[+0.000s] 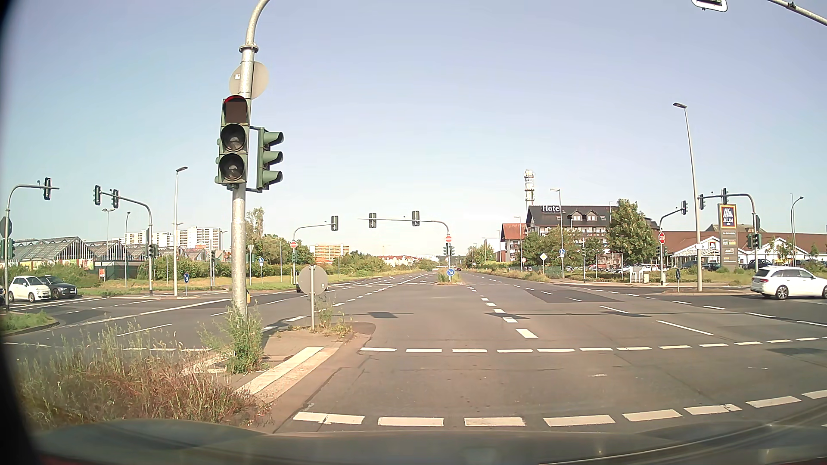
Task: Follow the waypoints while adhering to traffic rules and regulations
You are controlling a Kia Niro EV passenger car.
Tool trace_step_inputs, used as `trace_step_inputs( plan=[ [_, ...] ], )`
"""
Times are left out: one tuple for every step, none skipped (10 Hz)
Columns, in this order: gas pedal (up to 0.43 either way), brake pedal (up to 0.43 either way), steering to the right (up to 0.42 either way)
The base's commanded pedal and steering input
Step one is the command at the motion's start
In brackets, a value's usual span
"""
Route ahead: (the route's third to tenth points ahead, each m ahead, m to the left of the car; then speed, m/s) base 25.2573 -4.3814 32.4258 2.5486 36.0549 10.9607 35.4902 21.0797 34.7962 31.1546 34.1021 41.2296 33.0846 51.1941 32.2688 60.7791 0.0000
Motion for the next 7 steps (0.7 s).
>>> trace_step_inputs(
  plan=[
    [0.0,0.293,-0.001],
    [0.0,0.299,-0.001],
    [0.0,0.293,-0.002],
    [0.0,0.293,-0.001],
    [0.0,0.299,-0.002],
    [0.0,0.293,-0.001],
    [0.0,0.293,-0.001]
  ],
)
